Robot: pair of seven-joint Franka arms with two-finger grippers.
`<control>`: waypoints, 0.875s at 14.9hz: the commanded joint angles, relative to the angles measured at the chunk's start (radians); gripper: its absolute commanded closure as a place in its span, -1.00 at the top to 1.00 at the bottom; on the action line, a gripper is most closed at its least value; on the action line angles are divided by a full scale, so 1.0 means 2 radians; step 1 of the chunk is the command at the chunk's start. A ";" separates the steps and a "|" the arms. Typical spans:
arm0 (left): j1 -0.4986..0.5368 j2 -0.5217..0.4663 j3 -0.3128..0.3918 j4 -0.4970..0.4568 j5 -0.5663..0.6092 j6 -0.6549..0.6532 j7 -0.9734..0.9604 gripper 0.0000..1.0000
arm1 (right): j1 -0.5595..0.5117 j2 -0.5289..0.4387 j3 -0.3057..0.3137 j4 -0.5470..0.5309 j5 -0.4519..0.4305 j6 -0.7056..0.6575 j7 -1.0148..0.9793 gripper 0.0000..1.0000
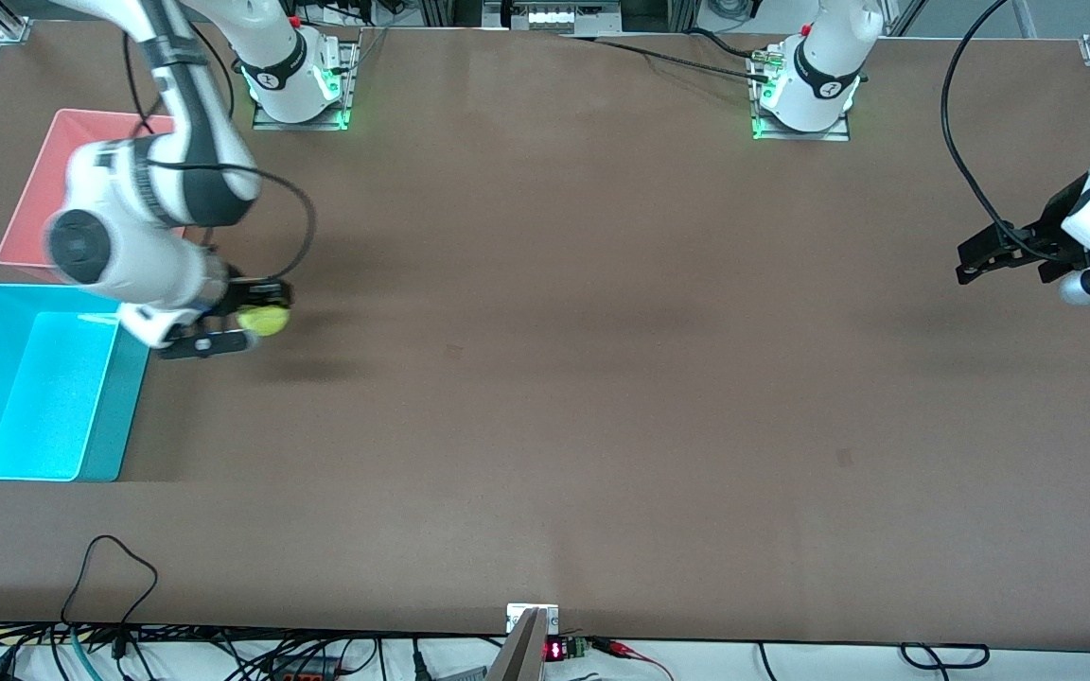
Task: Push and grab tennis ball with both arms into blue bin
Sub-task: 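Carry the tennis ball with the right gripper over the cyan bin, then lower the ball into the cyan bin and open the right gripper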
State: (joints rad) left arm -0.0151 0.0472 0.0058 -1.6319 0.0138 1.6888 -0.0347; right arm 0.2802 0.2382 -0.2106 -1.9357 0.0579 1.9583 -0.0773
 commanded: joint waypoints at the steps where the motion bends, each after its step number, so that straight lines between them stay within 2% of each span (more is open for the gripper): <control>1: 0.005 -0.006 -0.004 0.006 -0.005 -0.009 0.006 1.00 | -0.041 0.004 -0.007 0.052 -0.041 -0.051 -0.042 -0.56; 5: 0.027 -0.006 -0.028 0.003 -0.002 -0.011 0.006 1.00 | -0.109 0.014 -0.007 0.059 -0.082 -0.050 -0.089 -0.56; 7: 0.023 -0.007 -0.029 0.004 -0.001 -0.021 0.005 1.00 | -0.135 0.032 -0.012 0.059 -0.109 -0.036 -0.090 -0.56; 11: 0.024 -0.011 -0.031 0.003 -0.002 -0.033 0.001 1.00 | -0.181 0.078 -0.013 0.057 -0.112 0.032 -0.128 -0.54; 13: 0.023 -0.011 -0.031 0.001 -0.002 -0.034 0.002 1.00 | -0.185 0.096 -0.013 0.058 -0.112 0.055 -0.130 -0.54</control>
State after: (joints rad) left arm 0.0160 0.0443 -0.0419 -1.6281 0.0139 1.6428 -0.0352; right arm -0.0782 0.3936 -0.2449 -1.8390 -0.1530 2.0370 -0.3213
